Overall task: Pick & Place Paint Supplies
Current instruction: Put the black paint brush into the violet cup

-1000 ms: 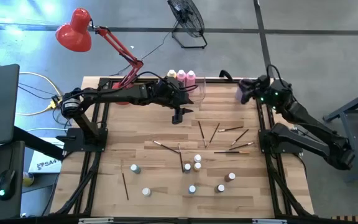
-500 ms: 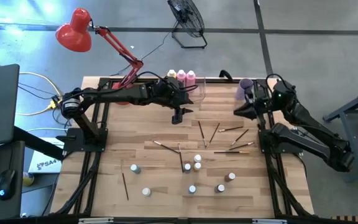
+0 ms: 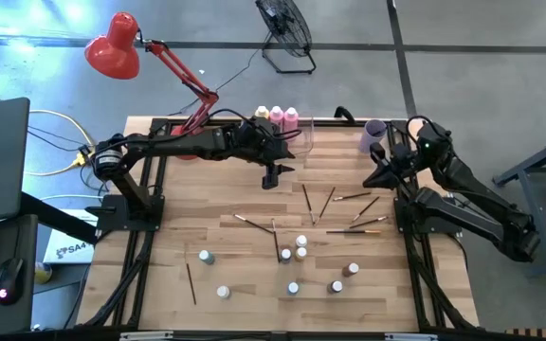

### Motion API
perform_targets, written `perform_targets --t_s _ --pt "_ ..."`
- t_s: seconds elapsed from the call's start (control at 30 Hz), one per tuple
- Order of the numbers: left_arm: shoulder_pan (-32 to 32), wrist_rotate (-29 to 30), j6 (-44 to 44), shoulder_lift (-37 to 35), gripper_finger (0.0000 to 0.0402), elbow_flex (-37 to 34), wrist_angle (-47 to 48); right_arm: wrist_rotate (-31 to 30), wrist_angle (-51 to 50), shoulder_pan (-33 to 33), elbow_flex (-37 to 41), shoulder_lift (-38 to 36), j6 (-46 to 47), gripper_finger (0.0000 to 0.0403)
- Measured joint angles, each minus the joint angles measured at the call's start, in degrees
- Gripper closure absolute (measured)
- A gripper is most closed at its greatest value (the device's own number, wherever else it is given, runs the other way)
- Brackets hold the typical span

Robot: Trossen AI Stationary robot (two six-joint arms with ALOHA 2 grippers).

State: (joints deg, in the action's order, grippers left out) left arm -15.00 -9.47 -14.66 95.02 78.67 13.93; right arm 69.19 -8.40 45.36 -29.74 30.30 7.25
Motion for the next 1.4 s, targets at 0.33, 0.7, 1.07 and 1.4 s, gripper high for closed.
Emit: perform_targets --t_s 0.33,0.7,1.07,1.4 --pt "0.0 0.02 0.0 0.0 0.023 0.0 -0.17 -2.64 0.0 0.0 0.0 0.0 0.46 0.0394" --pt "0.02 0.06 0.15 0.0 0.023 0.0 -0.3 -11.57 -2.1 0.0 0.0 0.02 0.61 0.0394" --pt "-0.02 -1.35 -2.69 -5.77 0.0311 -2.45 4.93 -13.79 -9.03 0.0 0.0 0.02 0.2 0.0394" --pt "-1.25 1.18 -1.59 -25.37 0.0386 -23.38 -9.14 -16.91 -8.98 0.02 0.0 0.02 0.0 0.0394"
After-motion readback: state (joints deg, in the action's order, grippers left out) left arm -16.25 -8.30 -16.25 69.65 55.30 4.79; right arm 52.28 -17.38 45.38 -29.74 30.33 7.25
